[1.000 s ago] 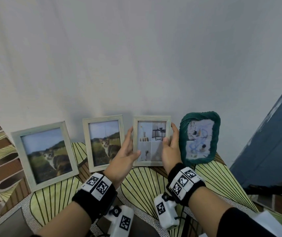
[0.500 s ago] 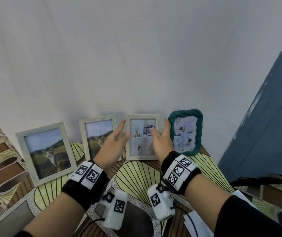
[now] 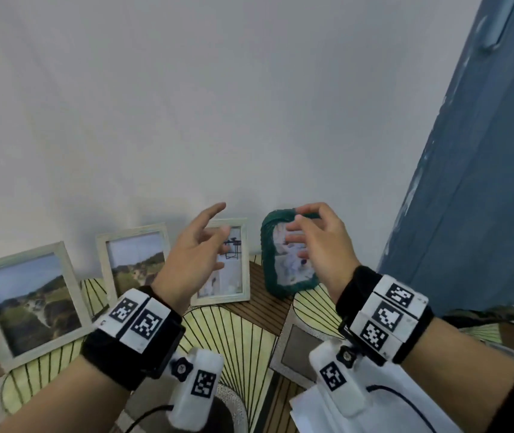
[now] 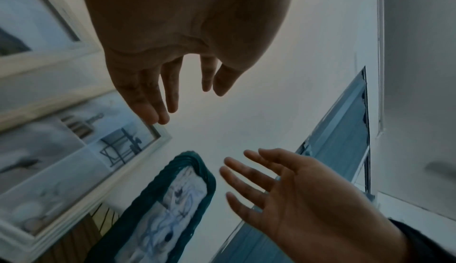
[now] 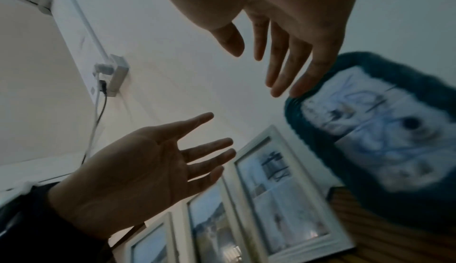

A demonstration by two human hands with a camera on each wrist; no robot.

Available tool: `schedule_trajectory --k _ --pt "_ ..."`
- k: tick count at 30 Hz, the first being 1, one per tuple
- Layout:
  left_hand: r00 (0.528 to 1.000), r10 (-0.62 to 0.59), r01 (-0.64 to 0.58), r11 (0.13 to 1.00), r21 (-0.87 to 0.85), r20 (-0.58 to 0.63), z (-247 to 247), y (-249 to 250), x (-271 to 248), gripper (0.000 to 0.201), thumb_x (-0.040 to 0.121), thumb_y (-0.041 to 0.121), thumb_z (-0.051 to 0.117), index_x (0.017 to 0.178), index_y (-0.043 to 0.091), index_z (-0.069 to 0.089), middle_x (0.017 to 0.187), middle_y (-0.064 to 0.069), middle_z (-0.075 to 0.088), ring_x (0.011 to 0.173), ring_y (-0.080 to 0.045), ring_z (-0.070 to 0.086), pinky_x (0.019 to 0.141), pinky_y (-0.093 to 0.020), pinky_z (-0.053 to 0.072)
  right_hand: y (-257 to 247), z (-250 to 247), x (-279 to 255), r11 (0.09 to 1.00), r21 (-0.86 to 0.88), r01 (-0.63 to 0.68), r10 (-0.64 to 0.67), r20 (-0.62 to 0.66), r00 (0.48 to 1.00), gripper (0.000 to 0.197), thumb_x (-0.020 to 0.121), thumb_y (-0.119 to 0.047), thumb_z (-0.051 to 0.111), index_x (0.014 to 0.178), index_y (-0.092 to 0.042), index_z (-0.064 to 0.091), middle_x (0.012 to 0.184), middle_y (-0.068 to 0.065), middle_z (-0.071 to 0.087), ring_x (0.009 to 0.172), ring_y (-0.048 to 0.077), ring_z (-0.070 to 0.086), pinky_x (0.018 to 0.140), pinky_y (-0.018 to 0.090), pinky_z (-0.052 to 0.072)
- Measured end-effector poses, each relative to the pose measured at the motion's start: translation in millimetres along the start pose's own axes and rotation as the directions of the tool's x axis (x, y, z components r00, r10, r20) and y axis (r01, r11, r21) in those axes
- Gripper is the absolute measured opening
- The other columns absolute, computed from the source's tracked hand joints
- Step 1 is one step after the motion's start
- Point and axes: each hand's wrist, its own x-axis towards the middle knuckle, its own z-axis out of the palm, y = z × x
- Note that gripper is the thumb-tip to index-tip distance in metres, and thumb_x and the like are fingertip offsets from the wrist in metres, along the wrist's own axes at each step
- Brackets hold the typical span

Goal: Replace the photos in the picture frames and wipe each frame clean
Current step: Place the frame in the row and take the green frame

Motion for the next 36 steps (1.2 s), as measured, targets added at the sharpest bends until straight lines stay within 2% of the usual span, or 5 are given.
schedule_trajectory --k 8,16,24,30,36 --pt "0.997 0.001 -0.020 0.972 0.235 0.080 63 -37 31 0.058 0.098 0.039 0.051 0.148 0.046 0.023 0.117 0.006 0.054 0.099 0.000 0.056 0.085 -0.027 0.048 41 -57 56 0.985 -0.098 -0.144 0.131 -0.133 0.982 0.021 0.093 -0.025 0.061 0.113 -0.026 0.052 0.103 0.007 0.062 0.079 0.016 0.058 0.079 0.039 0.054" --pt "0.985 -0.098 0.086 0.993 0.083 0.142 88 -67 46 0.062 0.101 0.023 0.051 0.146 0.051 0.019 0.117 0.011 0.065 0.093 0.014 0.063 0.063 -0.001 0.046 67 -67 83 0.929 -0.138 -0.343 0.357 0.096 0.929 0.050 0.101 -0.022 0.049 0.148 -0.025 0.036 0.150 0.010 0.041 0.131 0.027 0.044 0.087 0.034 0.045" --pt "0.976 -0.177 0.181 0.983 -0.018 0.126 84 -61 44 0.063 0.101 0.010 0.048 0.150 0.043 0.025 0.102 0.009 0.069 0.065 0.006 0.067 0.049 -0.010 0.049 66 -63 79 0.944 -0.087 -0.319 0.331 0.254 0.909 0.035 0.103 -0.016 0.045 0.131 -0.037 0.043 0.093 -0.006 0.065 0.069 0.002 0.063 0.040 0.015 0.047" --pt "0.981 -0.139 0.143 0.990 -0.017 0.133 65 -40 34 0.060 0.103 0.016 0.047 0.143 0.057 0.029 0.087 0.026 0.071 0.086 -0.002 0.069 0.068 -0.025 0.053 43 -65 59 0.971 -0.090 -0.220 0.236 0.264 0.935 0.035 0.102 -0.014 0.046 0.119 -0.044 0.046 0.096 -0.008 0.069 0.072 0.000 0.068 0.047 0.020 0.050" --pt "0.991 0.075 -0.078 0.997 0.027 0.110 20 26 -2 0.054 0.100 0.027 0.051 0.129 0.070 0.037 0.120 0.009 0.065 0.105 -0.008 0.066 0.089 -0.035 0.052 -9 -59 12 0.996 -0.042 0.080 -0.072 0.177 0.982 0.043 0.101 -0.018 0.048 0.113 -0.059 0.046 0.105 -0.012 0.061 0.075 -0.015 0.062 0.050 0.002 0.043"
